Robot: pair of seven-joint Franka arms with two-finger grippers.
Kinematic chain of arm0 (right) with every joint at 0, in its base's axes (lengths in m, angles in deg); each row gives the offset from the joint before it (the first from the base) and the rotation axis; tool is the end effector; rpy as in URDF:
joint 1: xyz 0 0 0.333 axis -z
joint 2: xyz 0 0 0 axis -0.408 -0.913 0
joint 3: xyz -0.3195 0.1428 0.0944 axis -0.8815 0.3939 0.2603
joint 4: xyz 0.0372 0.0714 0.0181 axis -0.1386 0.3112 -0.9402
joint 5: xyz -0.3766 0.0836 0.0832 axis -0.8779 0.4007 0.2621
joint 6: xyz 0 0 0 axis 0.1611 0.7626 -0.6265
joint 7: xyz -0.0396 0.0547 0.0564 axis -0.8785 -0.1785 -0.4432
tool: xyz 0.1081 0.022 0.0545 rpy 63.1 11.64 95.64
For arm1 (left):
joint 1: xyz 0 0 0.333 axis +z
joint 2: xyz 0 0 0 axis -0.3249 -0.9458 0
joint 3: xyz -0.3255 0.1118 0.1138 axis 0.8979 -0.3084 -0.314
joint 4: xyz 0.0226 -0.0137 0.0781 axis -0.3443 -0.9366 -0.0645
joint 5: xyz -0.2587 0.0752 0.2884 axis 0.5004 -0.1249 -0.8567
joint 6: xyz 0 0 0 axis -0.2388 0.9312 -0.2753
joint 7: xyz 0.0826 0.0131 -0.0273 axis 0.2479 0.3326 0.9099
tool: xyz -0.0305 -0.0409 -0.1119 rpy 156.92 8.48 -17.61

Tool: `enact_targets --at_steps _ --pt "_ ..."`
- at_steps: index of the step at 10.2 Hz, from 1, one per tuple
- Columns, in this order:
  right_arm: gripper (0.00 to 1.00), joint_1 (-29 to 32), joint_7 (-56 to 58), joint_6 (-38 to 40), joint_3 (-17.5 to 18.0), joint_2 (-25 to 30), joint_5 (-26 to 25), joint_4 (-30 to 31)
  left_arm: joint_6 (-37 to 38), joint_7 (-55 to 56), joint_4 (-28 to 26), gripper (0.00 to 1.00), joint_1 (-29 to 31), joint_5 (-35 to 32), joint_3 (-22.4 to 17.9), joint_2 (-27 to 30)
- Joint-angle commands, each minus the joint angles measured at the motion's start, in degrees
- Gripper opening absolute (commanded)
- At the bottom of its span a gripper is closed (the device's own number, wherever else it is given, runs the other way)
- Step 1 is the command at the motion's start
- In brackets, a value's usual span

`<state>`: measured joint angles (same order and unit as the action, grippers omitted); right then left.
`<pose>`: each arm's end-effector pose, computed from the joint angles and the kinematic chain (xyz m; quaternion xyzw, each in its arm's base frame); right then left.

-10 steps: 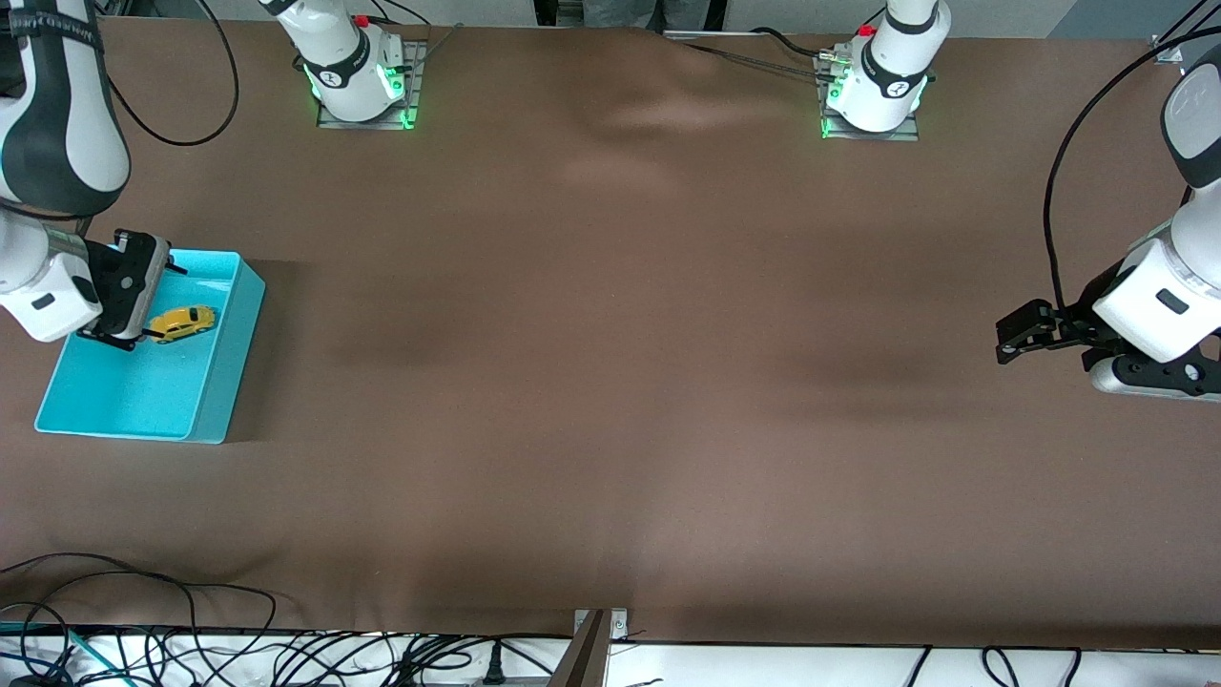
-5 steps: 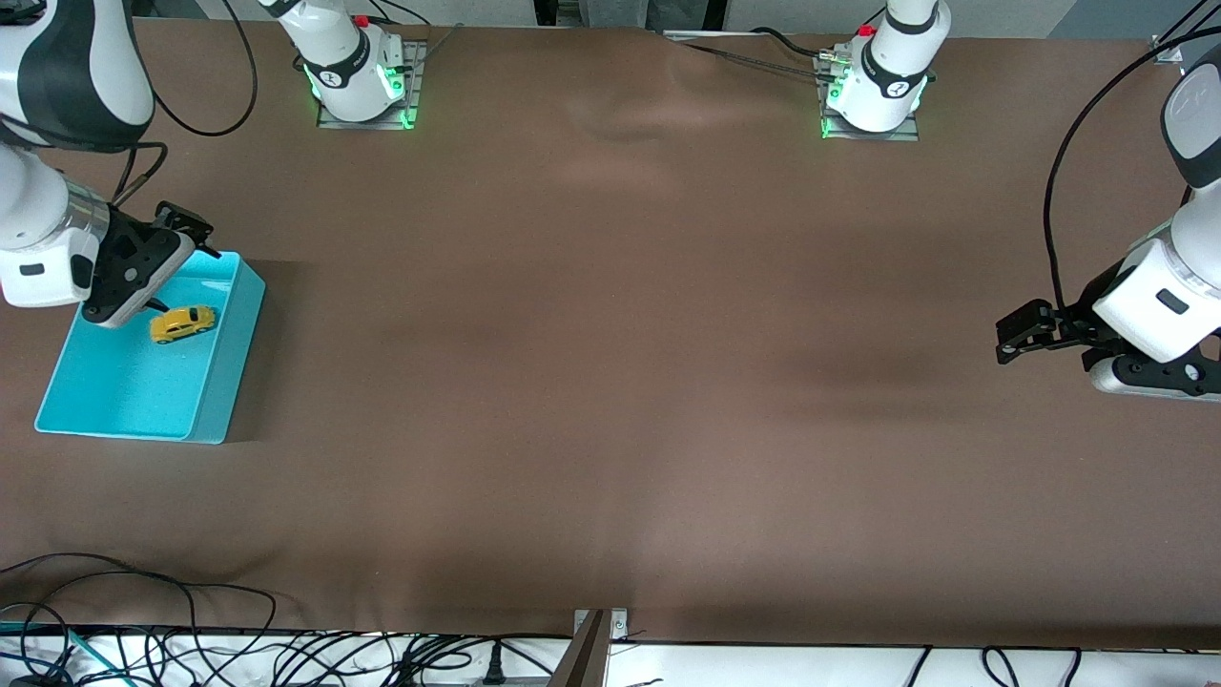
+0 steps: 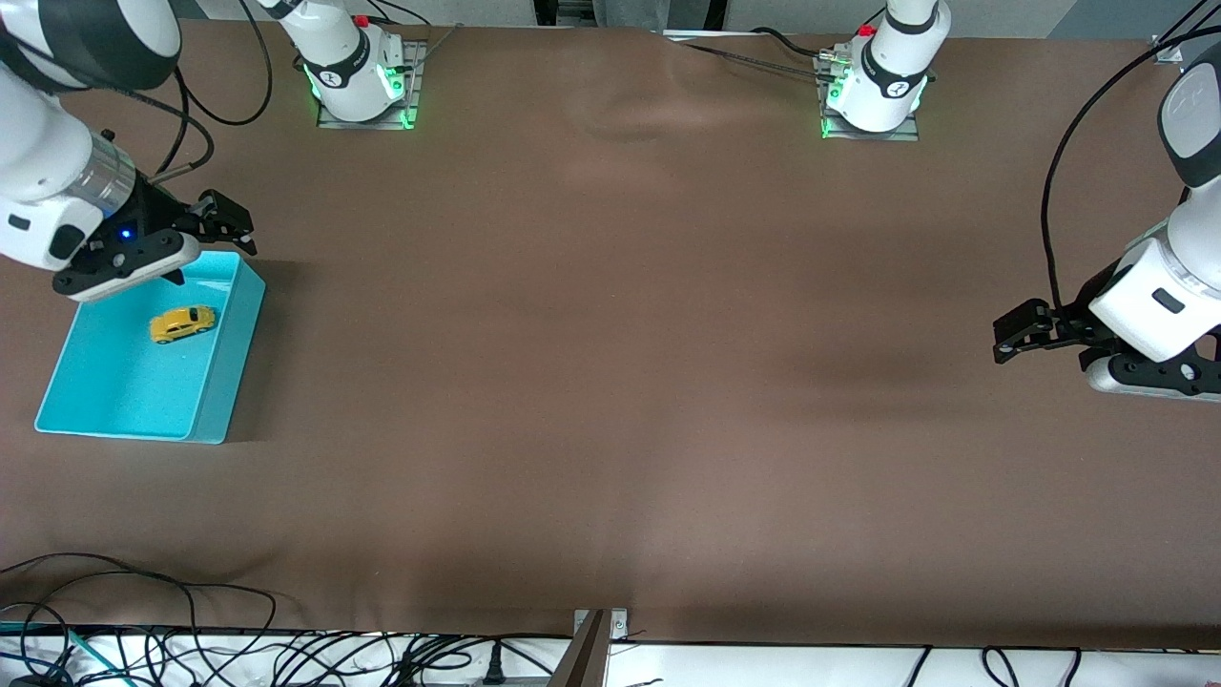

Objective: Wind up and store yellow beetle car

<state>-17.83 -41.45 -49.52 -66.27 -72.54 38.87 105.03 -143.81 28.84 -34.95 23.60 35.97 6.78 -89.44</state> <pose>0.5498 0.0475 0.5691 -0.9831 -0.1821 -0.0077 0.0157 0.6742 -0.0436 0.5990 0.9984 -0.0392 0.0418 0.0005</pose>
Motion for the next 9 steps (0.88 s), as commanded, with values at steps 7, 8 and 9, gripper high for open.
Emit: enact_targets --at_steps 7,8,9 --pt "1.0 -3.3 -14.7 12.3 -5.2 1.2 0.4 -11.3 0.5 -1.1 0.4 1.0 0.1 1.7 0.0 0.4" --pt "1.0 -3.3 -14.8 12.5 -5.2 1.4 0.4 -11.3 0.5 -1.1 0.4 1.0 0.0 1.6 0.0 0.4" --pt "1.0 -3.3 -14.9 12.8 -5.0 1.2 0.3 -11.8 0.5 -1.1 0.4 1.0 0.1 1.7 0.0 0.4"
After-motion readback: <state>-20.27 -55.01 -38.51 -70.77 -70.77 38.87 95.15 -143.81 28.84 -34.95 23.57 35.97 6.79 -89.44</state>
